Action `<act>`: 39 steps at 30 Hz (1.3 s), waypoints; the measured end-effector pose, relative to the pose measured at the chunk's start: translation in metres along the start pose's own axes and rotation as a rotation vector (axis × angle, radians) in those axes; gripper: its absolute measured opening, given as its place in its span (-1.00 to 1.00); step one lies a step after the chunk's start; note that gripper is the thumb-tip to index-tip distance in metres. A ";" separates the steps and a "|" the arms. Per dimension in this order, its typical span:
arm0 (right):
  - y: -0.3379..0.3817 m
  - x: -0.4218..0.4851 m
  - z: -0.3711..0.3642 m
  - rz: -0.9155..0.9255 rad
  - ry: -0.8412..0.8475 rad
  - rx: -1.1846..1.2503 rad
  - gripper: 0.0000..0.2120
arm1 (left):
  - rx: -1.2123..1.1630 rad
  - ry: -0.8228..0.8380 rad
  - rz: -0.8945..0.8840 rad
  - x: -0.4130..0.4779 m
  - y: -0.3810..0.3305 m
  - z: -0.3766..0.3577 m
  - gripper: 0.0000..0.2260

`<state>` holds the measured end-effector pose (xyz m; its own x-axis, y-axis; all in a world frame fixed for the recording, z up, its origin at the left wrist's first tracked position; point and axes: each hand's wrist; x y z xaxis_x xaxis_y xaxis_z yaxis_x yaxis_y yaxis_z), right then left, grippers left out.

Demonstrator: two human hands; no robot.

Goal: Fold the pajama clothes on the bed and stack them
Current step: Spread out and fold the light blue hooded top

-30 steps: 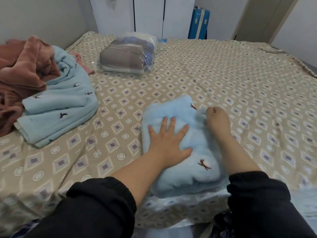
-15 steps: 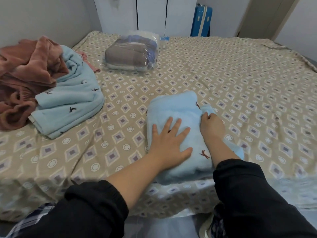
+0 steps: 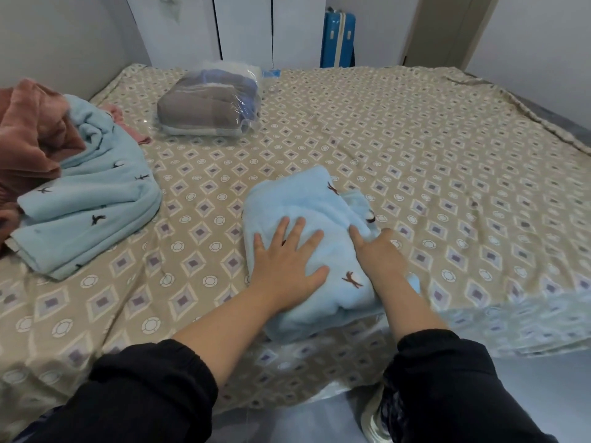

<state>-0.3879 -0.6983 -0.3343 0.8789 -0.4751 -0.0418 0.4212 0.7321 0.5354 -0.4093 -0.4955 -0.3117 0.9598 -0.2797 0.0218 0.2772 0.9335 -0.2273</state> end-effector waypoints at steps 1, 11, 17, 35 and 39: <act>0.000 0.000 0.000 -0.011 -0.009 0.034 -0.16 | 0.000 -0.003 0.001 0.000 0.000 0.000 -0.39; 0.006 -0.003 0.010 -0.077 0.121 0.201 -0.13 | 0.006 -0.010 0.006 -0.001 -0.001 0.002 -0.40; 0.010 -0.012 0.021 -0.177 0.183 0.448 -0.13 | -0.007 -0.030 0.009 -0.007 0.000 0.005 -0.42; 0.180 -0.047 0.125 1.390 -0.541 -0.526 -0.26 | -0.333 -0.617 0.047 -0.025 0.080 0.107 -0.17; 0.127 -0.059 0.083 1.538 -0.464 -0.694 -0.26 | -0.093 -0.656 -0.063 -0.049 0.089 0.087 -0.08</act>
<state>-0.4048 -0.6176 -0.1934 0.4558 0.7936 0.4030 -0.5428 0.6067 -0.5808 -0.4281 -0.3788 -0.2480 0.7773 -0.1108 0.6193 0.3568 0.8884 -0.2888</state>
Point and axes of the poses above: each hand's wrist, its own x-axis towards the middle knuckle, its own z-axis out of the back of the hand, y = z × x, and after that the axes turned 8 degrees about z, right-handed
